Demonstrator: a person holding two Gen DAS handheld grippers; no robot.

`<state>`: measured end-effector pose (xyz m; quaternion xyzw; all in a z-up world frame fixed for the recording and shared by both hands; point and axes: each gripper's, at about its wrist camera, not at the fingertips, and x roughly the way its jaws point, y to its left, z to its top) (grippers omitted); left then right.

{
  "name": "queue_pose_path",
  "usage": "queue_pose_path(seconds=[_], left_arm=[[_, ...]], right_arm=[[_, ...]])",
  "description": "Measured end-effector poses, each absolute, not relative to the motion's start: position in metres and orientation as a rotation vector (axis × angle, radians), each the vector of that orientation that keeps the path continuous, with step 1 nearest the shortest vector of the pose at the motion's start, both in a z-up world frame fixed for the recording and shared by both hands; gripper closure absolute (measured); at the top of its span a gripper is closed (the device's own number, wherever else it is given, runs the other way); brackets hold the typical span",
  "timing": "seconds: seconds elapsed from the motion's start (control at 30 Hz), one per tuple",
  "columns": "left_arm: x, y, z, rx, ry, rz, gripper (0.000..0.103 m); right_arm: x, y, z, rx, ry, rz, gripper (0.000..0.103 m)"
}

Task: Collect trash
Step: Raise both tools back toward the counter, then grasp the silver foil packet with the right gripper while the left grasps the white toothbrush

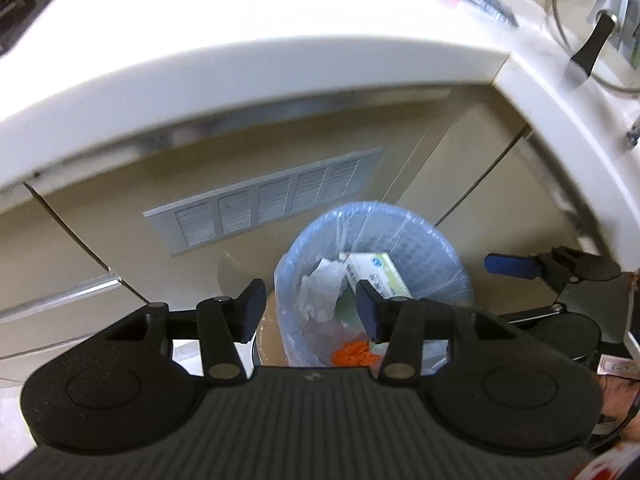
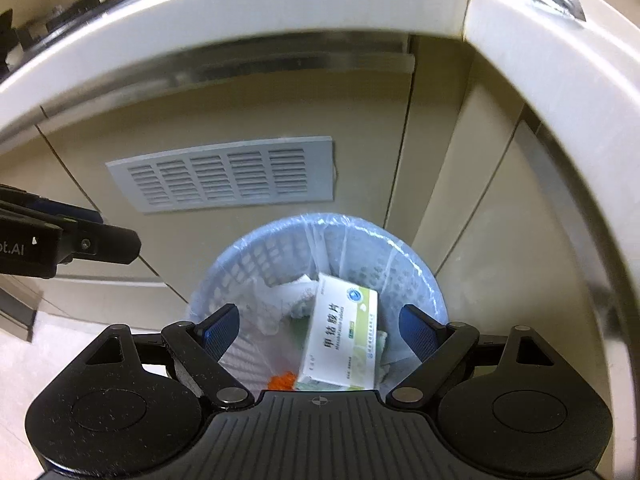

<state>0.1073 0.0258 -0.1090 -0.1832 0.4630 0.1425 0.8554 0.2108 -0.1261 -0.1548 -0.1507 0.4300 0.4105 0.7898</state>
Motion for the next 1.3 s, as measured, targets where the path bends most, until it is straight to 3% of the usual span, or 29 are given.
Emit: queue_pose_path(seconds=[0.6, 1.03, 1.3], left_arm=[[0.11, 0.031, -0.003, -0.294, 0.712, 0.28, 0.058], [0.163, 0.05, 0.027, -0.137, 0.669, 0.2, 0.058], [0.22, 0.063, 0.028, -0.06, 0.707, 0.211, 0.057]], right_arm=[[0.205, -0.149, -0.02, -0.199, 0.614, 0.875, 0.016], [0.274, -0.186, 0.01, -0.191, 0.554, 0.707, 0.016], [0.361, -0.181, 0.013, -0.355, 0.536, 0.789, 0.016]])
